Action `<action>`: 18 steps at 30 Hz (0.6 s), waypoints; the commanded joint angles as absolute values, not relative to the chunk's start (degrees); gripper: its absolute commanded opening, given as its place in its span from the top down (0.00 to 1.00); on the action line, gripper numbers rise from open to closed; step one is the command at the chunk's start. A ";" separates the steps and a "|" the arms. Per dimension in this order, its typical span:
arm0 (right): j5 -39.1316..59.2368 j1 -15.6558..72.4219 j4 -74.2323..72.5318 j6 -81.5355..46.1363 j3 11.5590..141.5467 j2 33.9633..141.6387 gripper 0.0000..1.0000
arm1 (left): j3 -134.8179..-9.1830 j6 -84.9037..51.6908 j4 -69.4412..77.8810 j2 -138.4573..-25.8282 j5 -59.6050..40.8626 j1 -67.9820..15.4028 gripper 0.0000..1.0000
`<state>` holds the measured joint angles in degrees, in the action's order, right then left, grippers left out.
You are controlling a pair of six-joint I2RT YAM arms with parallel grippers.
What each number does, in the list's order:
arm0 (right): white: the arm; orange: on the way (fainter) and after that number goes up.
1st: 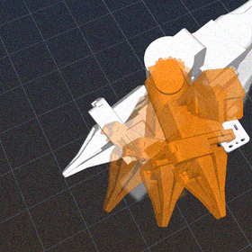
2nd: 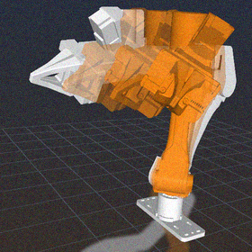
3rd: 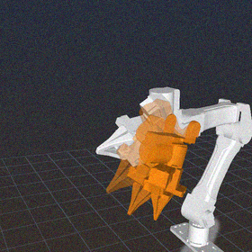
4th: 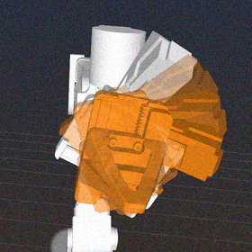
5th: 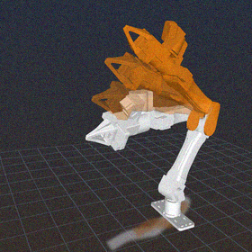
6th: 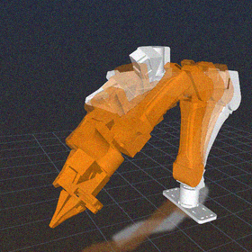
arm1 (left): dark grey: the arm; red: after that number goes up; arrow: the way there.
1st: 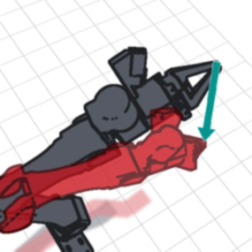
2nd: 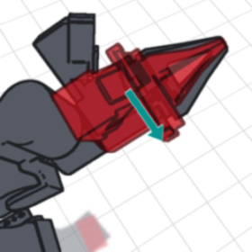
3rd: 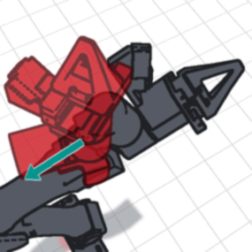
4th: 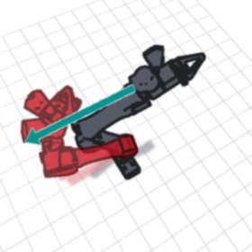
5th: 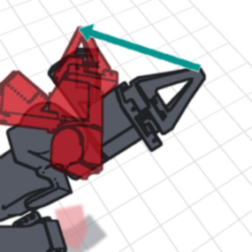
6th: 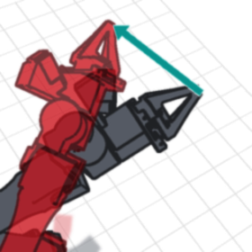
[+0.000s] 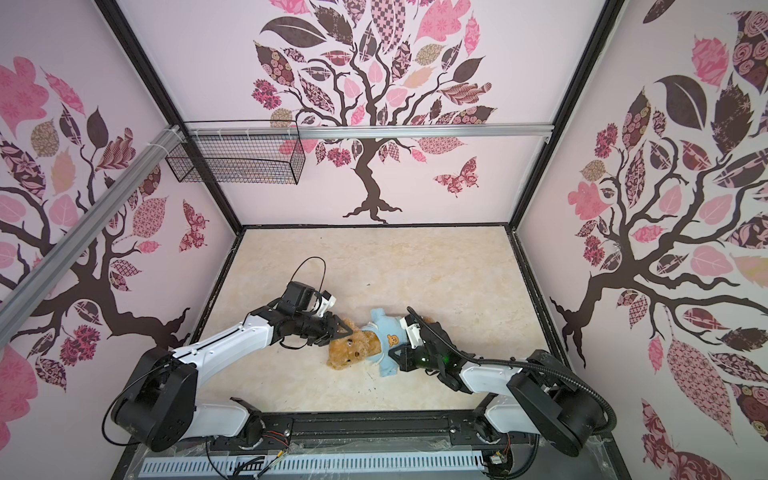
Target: Dress the teddy bear
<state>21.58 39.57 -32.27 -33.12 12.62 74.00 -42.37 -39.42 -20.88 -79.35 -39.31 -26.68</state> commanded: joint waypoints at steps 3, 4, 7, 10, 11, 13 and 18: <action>15.70 39.46 -17.89 -28.57 17.11 69.39 0.74 | -43.32 -37.22 -17.87 -77.93 -40.33 -27.04 0.89; 14.48 39.42 -14.37 -26.99 18.37 66.45 0.70 | -43.33 -35.37 -17.52 -77.26 -39.73 -27.06 0.95; 11.38 38.67 -5.02 -22.83 21.44 57.23 0.61 | -42.97 -30.04 -17.14 -74.95 -36.54 -27.04 1.00; 15.56 34.03 -0.29 -21.29 24.00 49.90 0.54 | -42.21 -24.56 -15.73 -72.10 -34.43 -27.12 1.00; 17.94 31.47 1.08 -21.43 25.20 48.97 0.53 | -41.94 -22.87 -15.35 -70.99 -33.78 -27.11 1.00; 24.91 25.99 2.70 -21.87 28.21 48.75 0.51 | -41.42 -19.19 -14.48 -68.50 -31.87 -27.22 1.00; 30.06 24.00 5.36 -22.41 35.64 57.00 0.50 | -38.91 -12.26 -12.24 -63.17 -28.75 -27.26 1.00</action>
<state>24.88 24.08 -0.23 -23.09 32.29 53.23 -41.06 -19.14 -15.94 -65.30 -30.98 -27.00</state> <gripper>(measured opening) 0.504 0.057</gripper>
